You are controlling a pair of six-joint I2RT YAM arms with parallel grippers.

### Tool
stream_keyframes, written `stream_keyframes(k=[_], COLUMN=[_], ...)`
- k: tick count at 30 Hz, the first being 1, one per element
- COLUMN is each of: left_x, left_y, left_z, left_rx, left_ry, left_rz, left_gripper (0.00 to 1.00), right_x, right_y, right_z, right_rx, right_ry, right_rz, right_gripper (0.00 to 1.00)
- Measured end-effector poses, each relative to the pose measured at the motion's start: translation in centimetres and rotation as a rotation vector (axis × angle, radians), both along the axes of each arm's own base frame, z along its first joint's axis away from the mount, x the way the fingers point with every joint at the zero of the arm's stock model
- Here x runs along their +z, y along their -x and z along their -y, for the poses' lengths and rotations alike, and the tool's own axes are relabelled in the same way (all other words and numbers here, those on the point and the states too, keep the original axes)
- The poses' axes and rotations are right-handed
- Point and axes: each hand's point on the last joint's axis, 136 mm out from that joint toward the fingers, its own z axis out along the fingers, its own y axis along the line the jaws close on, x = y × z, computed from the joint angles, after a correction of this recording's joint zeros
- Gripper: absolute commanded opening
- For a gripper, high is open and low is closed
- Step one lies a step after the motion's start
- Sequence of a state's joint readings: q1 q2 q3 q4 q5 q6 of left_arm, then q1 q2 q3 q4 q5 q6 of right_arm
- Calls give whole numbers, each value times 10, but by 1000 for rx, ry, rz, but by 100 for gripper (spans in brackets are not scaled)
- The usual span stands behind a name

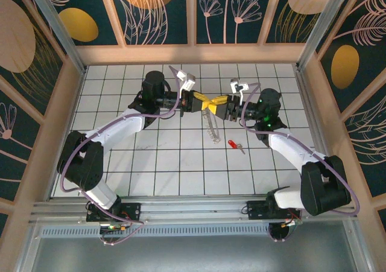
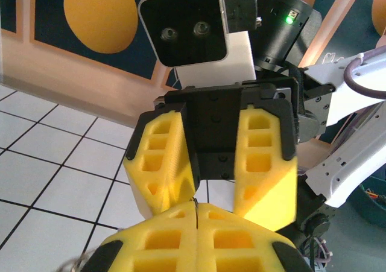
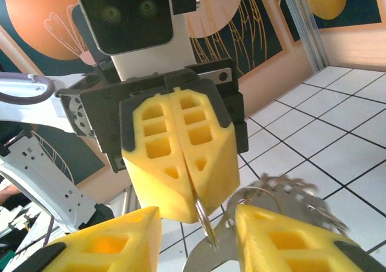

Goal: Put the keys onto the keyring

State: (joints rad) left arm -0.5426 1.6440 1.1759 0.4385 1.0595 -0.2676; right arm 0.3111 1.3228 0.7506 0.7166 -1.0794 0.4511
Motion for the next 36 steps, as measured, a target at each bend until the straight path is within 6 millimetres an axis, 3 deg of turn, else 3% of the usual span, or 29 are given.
stream_keyframes(k=[7,14,25,27,30,36], left_x=[1,2,4,5,7,6], left_y=[0,0,1,1,2,-1], left_z=[0,0,0,0,0,-1], left_rx=[0,-1,-6,-7,-8,13], left_ry=[4,4,12,15,20,34], left_rz=[6,7,-2,-2,-7,-19], left_gripper=[0,0,0,0,0,0], right_x=[-4,-2,0,2,6,6], right_y=[-1,-1,0,0,2,0], right_z=[5,5,4,3,2,0], right_rx=[-14,-16,-14,-11,-4,-13], right_ry=[3,-2,-9,-14,-25,-32], right_rz=[-14,-11,-14,-8,-1,-4], right_gripper=[19,25,21,17,1,0])
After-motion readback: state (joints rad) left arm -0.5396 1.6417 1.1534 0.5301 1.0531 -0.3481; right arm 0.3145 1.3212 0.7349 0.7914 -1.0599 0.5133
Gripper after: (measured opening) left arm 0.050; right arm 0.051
